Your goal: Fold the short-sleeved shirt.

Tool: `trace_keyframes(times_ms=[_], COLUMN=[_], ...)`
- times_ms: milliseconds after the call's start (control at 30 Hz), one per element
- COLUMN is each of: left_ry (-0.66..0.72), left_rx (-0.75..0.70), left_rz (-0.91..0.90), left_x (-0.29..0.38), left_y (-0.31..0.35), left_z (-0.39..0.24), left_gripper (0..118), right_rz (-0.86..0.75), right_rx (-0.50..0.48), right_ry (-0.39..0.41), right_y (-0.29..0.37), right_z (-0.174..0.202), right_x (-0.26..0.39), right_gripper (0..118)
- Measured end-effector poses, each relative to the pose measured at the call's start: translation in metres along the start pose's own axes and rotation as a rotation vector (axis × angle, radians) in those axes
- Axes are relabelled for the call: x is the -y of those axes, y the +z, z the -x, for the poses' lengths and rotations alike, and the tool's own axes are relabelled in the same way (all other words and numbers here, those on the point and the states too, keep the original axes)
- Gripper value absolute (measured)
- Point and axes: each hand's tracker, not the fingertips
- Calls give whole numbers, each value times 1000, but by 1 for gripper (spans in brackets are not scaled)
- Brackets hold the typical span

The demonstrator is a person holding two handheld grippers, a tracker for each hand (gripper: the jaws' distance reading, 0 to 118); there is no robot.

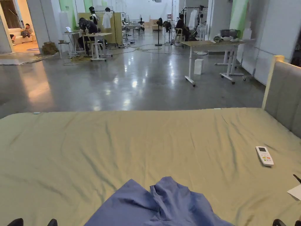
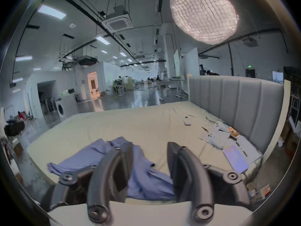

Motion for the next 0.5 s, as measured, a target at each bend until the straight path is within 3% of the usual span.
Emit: trace_keyframes(times_ms=[33,67,133,400,500], left_ry=[-3,-6,24,55,72], left_rx=[2,3,32,73,73], left_rz=[0,-3,-11,-10,-11], left_x=[0,-4,-2,-13,-13], left_y=[4,8,13,32,32], left_z=[-5,-6,-5,0,4], left_gripper=[23,19,2,0,0], right_rz=[-1,20,-18,-53,-56], right_rx=[-21,-36,-17,-14,-30], right_ry=[-27,-52,-36,72,66], right_y=[1,2,8,24,26], right_z=[5,8,19,39,39], right_x=[-2,-2,-4,-6,-9], right_gripper=[25,16,2,0,0])
